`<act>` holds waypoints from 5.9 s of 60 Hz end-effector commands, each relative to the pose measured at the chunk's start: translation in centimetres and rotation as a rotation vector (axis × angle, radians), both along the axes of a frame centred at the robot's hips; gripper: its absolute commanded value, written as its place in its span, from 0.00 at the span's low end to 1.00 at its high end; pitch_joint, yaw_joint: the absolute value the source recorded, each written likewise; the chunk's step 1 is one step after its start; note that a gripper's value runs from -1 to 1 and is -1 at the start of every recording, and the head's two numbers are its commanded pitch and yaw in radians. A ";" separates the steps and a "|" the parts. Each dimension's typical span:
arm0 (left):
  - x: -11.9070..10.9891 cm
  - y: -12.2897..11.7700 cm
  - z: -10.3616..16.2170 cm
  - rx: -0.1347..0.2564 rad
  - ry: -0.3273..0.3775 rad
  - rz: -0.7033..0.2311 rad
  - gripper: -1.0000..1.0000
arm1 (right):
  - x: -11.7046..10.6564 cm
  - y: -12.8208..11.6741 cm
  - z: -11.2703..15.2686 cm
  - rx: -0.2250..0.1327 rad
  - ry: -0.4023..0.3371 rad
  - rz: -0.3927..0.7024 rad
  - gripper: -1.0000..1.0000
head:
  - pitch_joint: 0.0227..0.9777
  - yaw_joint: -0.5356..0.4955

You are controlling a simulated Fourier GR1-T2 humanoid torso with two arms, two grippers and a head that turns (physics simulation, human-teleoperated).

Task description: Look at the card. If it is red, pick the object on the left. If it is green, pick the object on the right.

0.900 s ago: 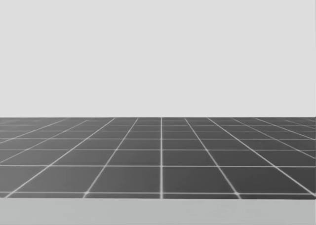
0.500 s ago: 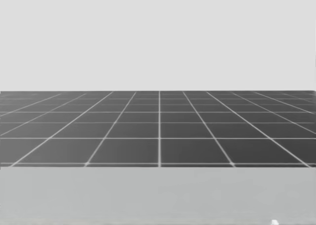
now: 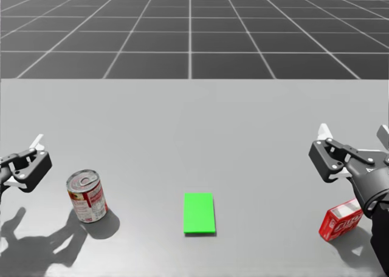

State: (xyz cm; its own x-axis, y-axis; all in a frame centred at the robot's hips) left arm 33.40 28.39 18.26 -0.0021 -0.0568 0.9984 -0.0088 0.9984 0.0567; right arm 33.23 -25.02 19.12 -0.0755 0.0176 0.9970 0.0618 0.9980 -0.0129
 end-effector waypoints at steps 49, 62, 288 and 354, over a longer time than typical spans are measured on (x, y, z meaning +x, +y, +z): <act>-0.1 0.2 0.7 -0.016 -0.035 -0.004 0.00 | -0.1 0.1 0.2 -0.003 -0.003 0.001 0.00 | 0.88 0.44; -0.1 0.1 0.6 -0.019 -0.036 -0.003 0.00 | -0.1 0.0 0.3 -0.001 -0.005 -0.001 0.00 | 0.89 0.34; 0.1 -0.3 -0.4 -0.005 -0.011 0.004 0.00 | -6.3 -2.7 -9.8 -0.104 0.249 0.285 1.00 | 0.62 0.11; 0.2 -0.4 -0.4 -0.005 -0.009 0.004 0.00 | -5.3 -2.4 6.6 -0.117 -0.127 0.214 1.00 | 0.40 0.05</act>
